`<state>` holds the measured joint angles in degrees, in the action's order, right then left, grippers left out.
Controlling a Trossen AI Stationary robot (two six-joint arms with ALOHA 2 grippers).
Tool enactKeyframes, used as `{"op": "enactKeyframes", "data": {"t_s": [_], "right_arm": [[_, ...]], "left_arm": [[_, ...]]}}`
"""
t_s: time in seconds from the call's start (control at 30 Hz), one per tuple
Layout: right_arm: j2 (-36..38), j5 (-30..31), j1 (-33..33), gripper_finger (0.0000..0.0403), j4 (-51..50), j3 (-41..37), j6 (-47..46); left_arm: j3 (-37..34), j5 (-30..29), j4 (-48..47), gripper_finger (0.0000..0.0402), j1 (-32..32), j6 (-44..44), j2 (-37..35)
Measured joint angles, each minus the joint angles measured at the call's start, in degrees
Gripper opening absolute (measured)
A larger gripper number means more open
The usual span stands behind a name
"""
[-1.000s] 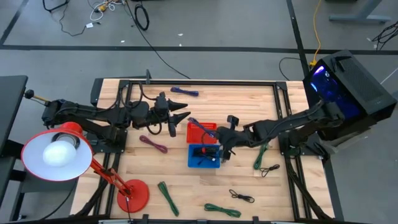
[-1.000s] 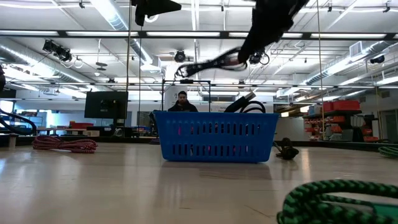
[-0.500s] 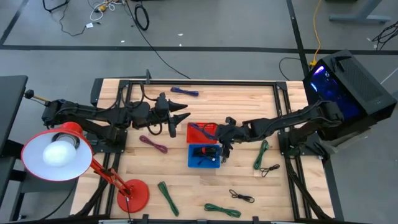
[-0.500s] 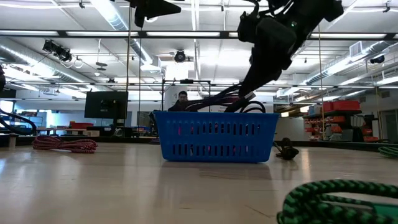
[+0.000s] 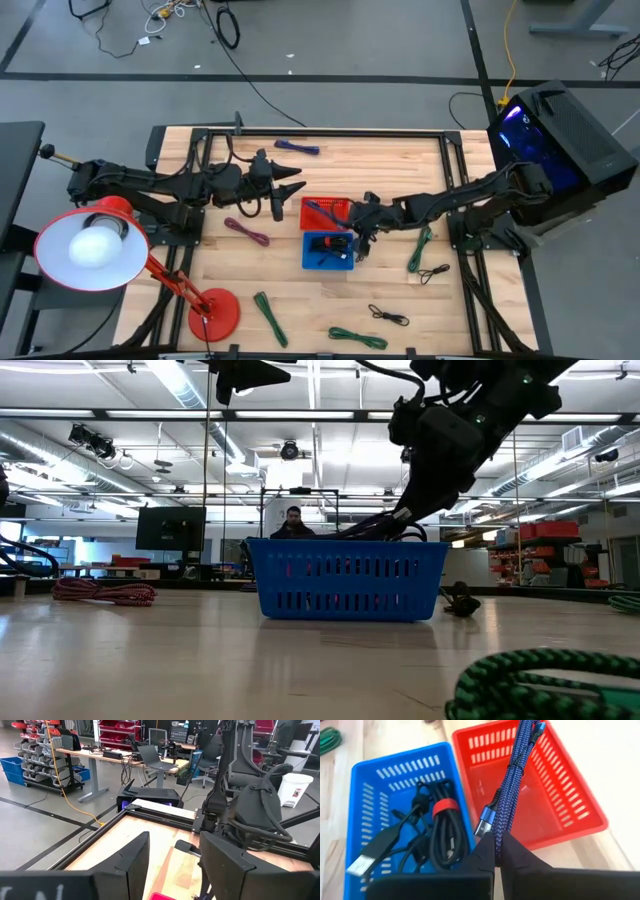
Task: Pick & Place USB Port
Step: Put the blue charger cable into the red bin
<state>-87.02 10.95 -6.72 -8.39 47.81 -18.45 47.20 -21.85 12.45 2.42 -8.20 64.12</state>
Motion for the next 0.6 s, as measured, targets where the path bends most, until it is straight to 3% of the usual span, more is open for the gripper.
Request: {"op": "enactKeyframes", "data": {"t_s": [0.6], "right_arm": [[-0.5, -3.0, 1.5, 0.0000, 0.8, 0.0, 0.4]], "left_arm": [[0.0, 0.0, -0.9, 0.0179, 0.0, 0.0, 0.0]]}}
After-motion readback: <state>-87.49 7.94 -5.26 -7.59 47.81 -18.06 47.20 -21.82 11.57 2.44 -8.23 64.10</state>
